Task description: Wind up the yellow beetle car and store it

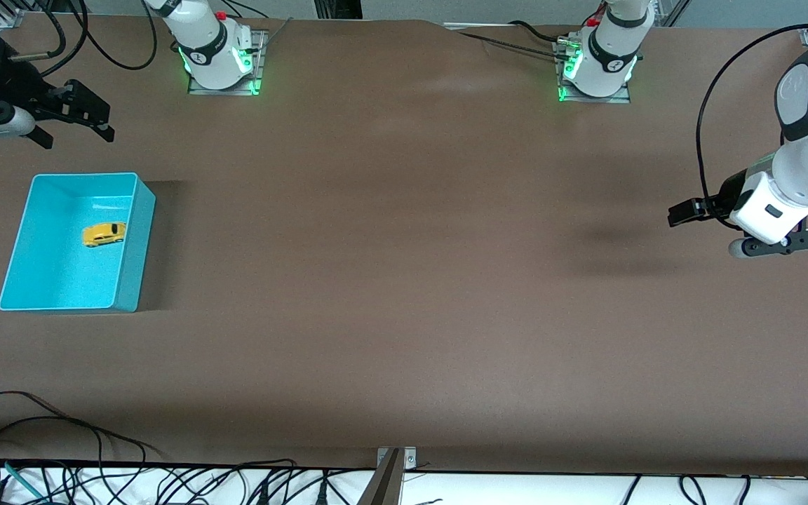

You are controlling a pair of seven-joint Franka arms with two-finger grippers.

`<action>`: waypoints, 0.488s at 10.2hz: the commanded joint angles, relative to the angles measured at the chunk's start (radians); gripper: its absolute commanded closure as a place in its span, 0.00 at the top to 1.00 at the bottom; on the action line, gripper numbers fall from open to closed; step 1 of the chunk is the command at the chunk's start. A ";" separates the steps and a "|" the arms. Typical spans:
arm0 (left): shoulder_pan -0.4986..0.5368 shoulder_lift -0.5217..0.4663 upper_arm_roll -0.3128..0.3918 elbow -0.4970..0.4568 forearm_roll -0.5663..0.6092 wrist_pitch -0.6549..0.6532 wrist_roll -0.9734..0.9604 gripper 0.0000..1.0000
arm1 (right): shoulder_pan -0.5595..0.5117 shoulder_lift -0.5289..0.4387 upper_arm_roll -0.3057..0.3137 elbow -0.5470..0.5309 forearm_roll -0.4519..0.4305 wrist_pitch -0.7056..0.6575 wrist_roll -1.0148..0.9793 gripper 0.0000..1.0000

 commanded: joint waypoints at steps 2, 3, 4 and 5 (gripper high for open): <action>0.009 -0.013 0.001 0.098 -0.022 -0.107 0.080 1.00 | 0.013 0.027 -0.004 0.057 -0.021 -0.064 0.016 1.00; 0.006 -0.015 0.007 0.119 -0.020 -0.135 0.097 1.00 | 0.007 0.030 -0.007 0.057 -0.015 -0.069 0.007 1.00; -0.020 -0.016 0.039 0.141 -0.019 -0.153 0.104 1.00 | 0.008 0.036 -0.007 0.057 -0.018 -0.069 0.008 1.00; -0.079 -0.013 0.090 0.170 -0.022 -0.176 0.104 1.00 | 0.007 0.038 -0.007 0.057 -0.020 -0.069 0.007 1.00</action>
